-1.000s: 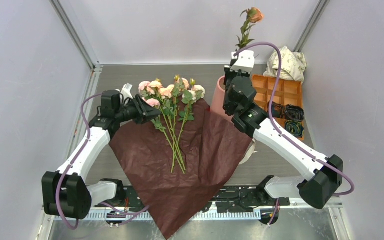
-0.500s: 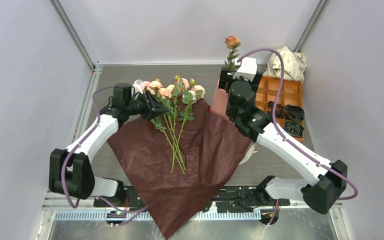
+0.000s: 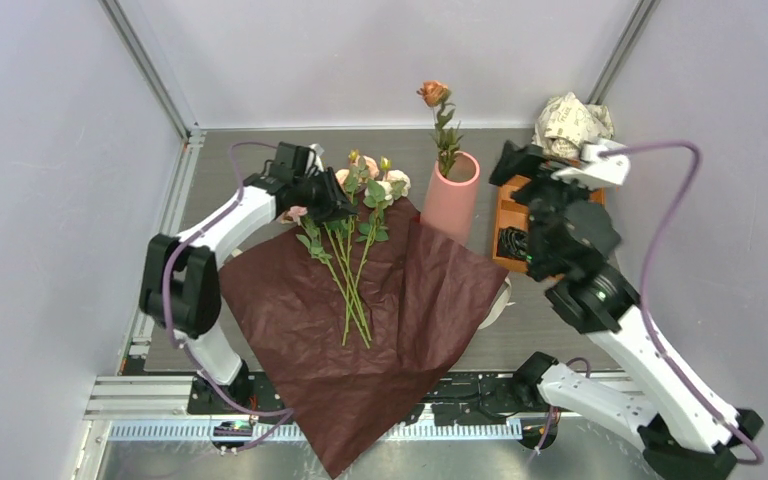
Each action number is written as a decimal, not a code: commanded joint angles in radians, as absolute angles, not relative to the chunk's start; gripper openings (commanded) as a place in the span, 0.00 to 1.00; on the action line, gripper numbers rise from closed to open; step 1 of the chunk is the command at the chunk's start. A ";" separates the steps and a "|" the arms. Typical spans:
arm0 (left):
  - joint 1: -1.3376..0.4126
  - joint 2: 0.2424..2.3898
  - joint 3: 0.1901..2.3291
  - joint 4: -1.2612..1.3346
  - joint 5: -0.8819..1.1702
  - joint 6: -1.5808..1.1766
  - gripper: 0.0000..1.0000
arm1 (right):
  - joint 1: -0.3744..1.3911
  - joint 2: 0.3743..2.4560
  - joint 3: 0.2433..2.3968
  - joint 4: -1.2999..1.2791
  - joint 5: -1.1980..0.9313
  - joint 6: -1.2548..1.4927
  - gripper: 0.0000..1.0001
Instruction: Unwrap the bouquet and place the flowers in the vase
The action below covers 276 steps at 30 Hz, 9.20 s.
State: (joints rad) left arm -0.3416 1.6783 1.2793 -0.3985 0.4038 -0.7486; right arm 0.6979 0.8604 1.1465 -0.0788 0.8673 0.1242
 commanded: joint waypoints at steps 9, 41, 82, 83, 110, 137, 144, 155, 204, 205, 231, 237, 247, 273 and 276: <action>-0.502 2.091 1.737 -0.705 0.122 -0.613 0.47 | 0.695 0.692 1.131 -0.301 0.730 0.309 0.94; -0.593 2.407 2.067 -0.873 -0.085 -0.558 0.18 | 0.695 0.579 1.043 -0.425 0.638 0.424 0.96; -0.698 1.371 1.835 -0.169 0.047 -0.374 0.07 | 0.696 0.511 1.038 -0.509 0.718 0.439 0.97; -0.726 1.360 1.827 -0.111 0.055 -0.357 0.07 | 0.696 0.507 1.040 -0.513 0.721 0.441 0.97; -0.953 1.789 2.239 0.279 -0.061 0.125 0.11 | 0.696 0.456 0.998 -0.549 0.751 0.450 0.98; -0.925 1.794 1.896 0.241 -0.092 -0.186 0.55 | 0.696 0.459 0.976 -0.532 0.717 0.456 0.98; -0.924 1.751 1.910 0.140 -0.088 -0.179 0.82 | 0.696 0.461 0.976 -0.533 0.704 0.457 0.98; -0.925 1.409 1.676 0.178 -0.209 -0.191 0.81 | 0.696 0.542 1.091 -0.500 0.612 0.402 0.99; -0.925 0.537 1.272 -0.543 -0.914 -0.287 0.82 | 0.979 2.450 2.390 -0.959 0.166 0.444 0.70; -0.925 0.539 1.272 -0.543 -0.914 -0.287 0.82 | 0.974 2.458 2.395 -0.957 0.161 0.441 0.70; -0.924 0.561 1.260 -0.541 -0.924 -0.282 0.83 | 0.962 2.556 2.431 -0.920 0.131 0.432 0.30; -0.925 0.536 1.270 -0.559 -0.922 -0.298 0.83 | 0.963 2.494 2.430 -0.920 0.140 0.440 0.07; -0.925 0.500 1.286 -0.610 -0.936 -0.332 0.83 | 0.966 2.266 2.396 -0.912 0.183 0.429 0.01; -0.924 0.585 1.288 -0.620 -0.862 -0.392 0.83 | 0.992 1.366 1.937 -0.310 0.467 0.034 0.01; -0.925 0.626 1.294 -0.613 -0.837 -0.405 0.83 | 0.991 1.283 1.868 -0.205 0.544 -0.086 0.01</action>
State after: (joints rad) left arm -0.9272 0.5644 1.2644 -0.6479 -0.8810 -0.3737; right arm 0.9882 1.3933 1.9232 -0.4831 0.4294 0.1062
